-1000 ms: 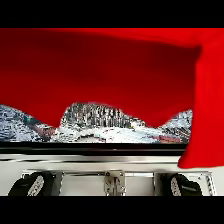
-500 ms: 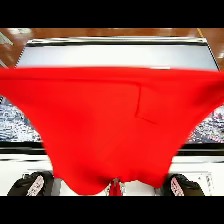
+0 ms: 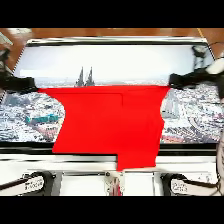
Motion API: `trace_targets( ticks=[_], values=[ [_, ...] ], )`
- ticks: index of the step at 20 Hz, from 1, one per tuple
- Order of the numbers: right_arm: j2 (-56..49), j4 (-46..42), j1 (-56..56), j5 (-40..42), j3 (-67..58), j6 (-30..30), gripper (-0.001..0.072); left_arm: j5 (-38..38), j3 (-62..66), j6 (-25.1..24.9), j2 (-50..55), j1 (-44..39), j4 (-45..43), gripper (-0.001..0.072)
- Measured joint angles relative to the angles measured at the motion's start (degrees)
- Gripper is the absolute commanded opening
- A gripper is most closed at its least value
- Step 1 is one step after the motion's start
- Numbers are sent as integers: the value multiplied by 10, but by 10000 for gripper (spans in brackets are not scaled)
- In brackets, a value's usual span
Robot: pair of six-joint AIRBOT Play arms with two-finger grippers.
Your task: Fold the shirts.
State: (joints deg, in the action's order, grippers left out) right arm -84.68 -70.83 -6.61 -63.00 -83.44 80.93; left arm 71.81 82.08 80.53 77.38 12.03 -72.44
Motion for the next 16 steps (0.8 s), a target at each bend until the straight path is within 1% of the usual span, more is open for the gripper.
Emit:
trace_targets(
  ticks=[3,6,9,11,12,14,16],
  values=[
    [-78,8,37,125,-4,-1,57,-31,30,-2,103,-2,10,37],
    [-126,12,56,229,-5,-1,57,-79,47,-3,167,-2,32,37],
    [-155,15,64,286,-5,15,57,-133,54,-3,207,-3,64,37],
    [-164,15,66,283,-5,27,57,-147,56,-3,224,-3,80,37],
    [-166,15,66,266,-5,30,57,-149,56,-5,228,-2,86,38],
    [-161,-2,64,209,-5,35,57,-135,58,-19,231,-2,93,38],
    [-148,-38,64,126,-5,39,57,-99,59,-33,230,-2,97,38]
  ],
)
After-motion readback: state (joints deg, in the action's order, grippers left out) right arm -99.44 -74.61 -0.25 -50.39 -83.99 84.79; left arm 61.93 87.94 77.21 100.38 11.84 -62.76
